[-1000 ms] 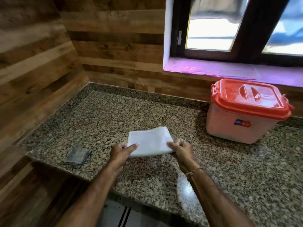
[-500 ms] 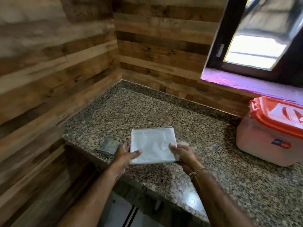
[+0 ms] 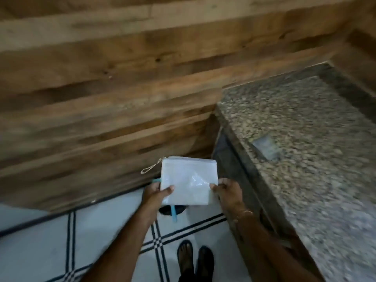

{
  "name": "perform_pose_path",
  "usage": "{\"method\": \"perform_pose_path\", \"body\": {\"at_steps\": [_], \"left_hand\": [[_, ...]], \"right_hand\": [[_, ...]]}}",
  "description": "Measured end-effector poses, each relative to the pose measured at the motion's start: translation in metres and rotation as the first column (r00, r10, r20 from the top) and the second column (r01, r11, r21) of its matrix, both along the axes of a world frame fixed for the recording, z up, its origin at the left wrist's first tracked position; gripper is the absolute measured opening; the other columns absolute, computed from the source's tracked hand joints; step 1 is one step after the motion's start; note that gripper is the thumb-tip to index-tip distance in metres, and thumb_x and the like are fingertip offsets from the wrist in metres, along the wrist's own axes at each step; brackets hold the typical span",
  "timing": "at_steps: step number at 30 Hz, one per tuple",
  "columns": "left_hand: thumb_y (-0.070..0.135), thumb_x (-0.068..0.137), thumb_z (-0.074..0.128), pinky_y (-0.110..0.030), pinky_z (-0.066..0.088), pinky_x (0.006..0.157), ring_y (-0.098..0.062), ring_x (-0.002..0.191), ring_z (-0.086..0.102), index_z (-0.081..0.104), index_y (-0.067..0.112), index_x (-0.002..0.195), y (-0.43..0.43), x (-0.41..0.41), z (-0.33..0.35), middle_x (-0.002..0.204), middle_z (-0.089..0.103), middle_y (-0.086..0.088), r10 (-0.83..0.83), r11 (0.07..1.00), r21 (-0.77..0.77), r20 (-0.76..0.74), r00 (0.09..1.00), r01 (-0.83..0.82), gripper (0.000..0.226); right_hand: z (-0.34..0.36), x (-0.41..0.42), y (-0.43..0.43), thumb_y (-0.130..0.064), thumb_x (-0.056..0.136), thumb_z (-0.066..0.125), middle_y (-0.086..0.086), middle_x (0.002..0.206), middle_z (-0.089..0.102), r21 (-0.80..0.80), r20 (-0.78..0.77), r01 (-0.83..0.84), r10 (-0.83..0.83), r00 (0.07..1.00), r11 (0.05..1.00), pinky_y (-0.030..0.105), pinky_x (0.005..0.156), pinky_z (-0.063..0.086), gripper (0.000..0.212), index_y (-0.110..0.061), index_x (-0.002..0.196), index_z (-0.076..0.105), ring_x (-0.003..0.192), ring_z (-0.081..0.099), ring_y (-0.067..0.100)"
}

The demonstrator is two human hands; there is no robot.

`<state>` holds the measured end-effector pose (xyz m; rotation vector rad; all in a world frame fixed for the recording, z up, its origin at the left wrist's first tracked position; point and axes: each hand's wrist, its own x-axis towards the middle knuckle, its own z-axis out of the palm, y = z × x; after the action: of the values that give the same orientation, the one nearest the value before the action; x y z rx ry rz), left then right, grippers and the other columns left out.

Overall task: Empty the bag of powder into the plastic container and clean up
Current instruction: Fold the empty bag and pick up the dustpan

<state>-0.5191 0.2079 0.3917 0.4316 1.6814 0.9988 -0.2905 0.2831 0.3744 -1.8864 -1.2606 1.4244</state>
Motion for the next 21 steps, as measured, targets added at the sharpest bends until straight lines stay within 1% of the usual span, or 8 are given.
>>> {"method": "perform_pose_path", "body": {"at_steps": [2, 5, 8, 10, 12, 14, 18, 21], "left_hand": [[0.011, 0.089, 0.077, -0.022, 0.056, 0.057, -0.009, 0.069, 0.073, 0.072, 0.016, 0.099, -0.018, -0.024, -0.023, 0.092, 0.076, 0.001, 0.103, 0.993, -0.057, -0.06, 0.993, -0.106, 0.012], [0.018, 0.082, 0.083, -0.036, 0.059, 0.072, -0.027, 0.084, 0.073, 0.073, 0.019, 0.089, -0.038, -0.051, -0.068, 0.091, 0.076, -0.003, 0.199, 0.967, -0.122, -0.184, 0.963, -0.223, 0.013], [0.029, 0.076, 0.083, -0.047, 0.059, 0.081, -0.033, 0.087, 0.073, 0.072, 0.016, 0.085, -0.043, -0.075, -0.124, 0.088, 0.076, -0.006, 0.218, 0.948, -0.163, -0.291, 0.932, -0.273, 0.019], [0.027, 0.08, 0.081, -0.048, 0.06, 0.084, -0.033, 0.088, 0.072, 0.069, 0.019, 0.085, -0.039, -0.088, -0.169, 0.09, 0.074, -0.007, 0.217, 0.942, -0.168, -0.357, 0.908, -0.291, 0.016], [0.026, 0.082, 0.08, -0.048, 0.06, 0.084, -0.031, 0.085, 0.07, 0.064, 0.022, 0.076, -0.03, -0.1, -0.216, 0.083, 0.071, -0.002, 0.267, 0.926, -0.157, -0.373, 0.888, -0.344, 0.018], [0.028, 0.08, 0.081, -0.046, 0.059, 0.081, -0.029, 0.082, 0.07, 0.061, 0.022, 0.07, -0.02, -0.112, -0.265, 0.076, 0.068, 0.003, 0.304, 0.913, -0.145, -0.387, 0.871, -0.383, 0.023], [0.023, 0.078, 0.084, -0.034, 0.056, 0.072, -0.023, 0.08, 0.067, 0.069, 0.016, 0.085, -0.013, -0.131, -0.359, 0.083, 0.069, -0.002, 0.429, 0.87, -0.084, -0.356, 0.83, -0.485, 0.018], [0.02, 0.079, 0.082, -0.033, 0.055, 0.07, -0.017, 0.075, 0.063, 0.068, 0.011, 0.085, -0.014, -0.143, -0.411, 0.077, 0.066, 0.002, 0.467, 0.858, -0.028, -0.37, 0.803, -0.512, 0.018]], "right_hand": [[-0.034, -0.03, -0.007, -0.017, 0.082, 0.082, 0.005, 0.075, 0.07, -0.047, -0.017, -0.069, 0.068, 0.998, 0.997, 0.026, 0.057, 0.056, 0.014, -0.01, 0.078, 0.07, 0.067, 0.064, 0.016], [-0.087, -0.063, -0.009, -0.003, 0.081, 0.077, 0.001, 0.071, 0.07, -0.104, 0.004, -0.139, 0.14, 0.99, 0.985, 0.036, 0.07, 0.059, 0.021, -0.02, 0.071, 0.07, 0.071, 0.068, 0.02], [-0.153, -0.083, -0.012, -0.011, 0.083, 0.076, 0.005, 0.08, 0.073, -0.22, 0.041, -0.163, 0.176, 0.984, 0.962, 0.04, 0.08, 0.06, 0.008, -0.017, 0.08, 0.072, 0.08, 0.069, 0.025], [-0.207, -0.092, -0.014, -0.018, 0.081, 0.081, 0.006, 0.09, 0.074, -0.272, 0.103, -0.166, 0.201, 0.974, 0.948, 0.042, 0.087, 0.061, 0.01, -0.022, 0.08, 0.071, 0.089, 0.071, 0.027], [-0.259, -0.102, -0.017, -0.019, 0.078, 0.083, 0.01, 0.103, 0.076, -0.313, 0.142, -0.21, 0.264, 0.954, 0.926, 0.045, 0.094, 0.058, 0.011, -0.022, 0.084, 0.073, 0.099, 0.071, 0.031], [-0.309, -0.115, -0.02, -0.018, 0.08, 0.083, 0.014, 0.114, 0.074, -0.343, 0.172, -0.287, 0.36, 0.917, 0.894, 0.043, 0.101, 0.053, 0.023, -0.009, 0.1, 0.076, 0.109, 0.068, 0.033], [-0.41, -0.144, -0.024, -0.019, 0.081, 0.085, 0.01, 0.118, 0.069, -0.366, 0.166, -0.312, 0.391, 0.905, 0.877, 0.031, 0.1, 0.049, 0.043, 0.0, 0.117, 0.07, 0.117, 0.064, 0.028], [-0.476, -0.173, -0.017, -0.031, 0.08, 0.084, 0.016, 0.127, 0.066, -0.348, 0.209, -0.373, 0.459, 0.863, 0.86, 0.041, 0.102, 0.049, 0.058, -0.002, 0.127, 0.065, 0.121, 0.061, 0.034]]}}
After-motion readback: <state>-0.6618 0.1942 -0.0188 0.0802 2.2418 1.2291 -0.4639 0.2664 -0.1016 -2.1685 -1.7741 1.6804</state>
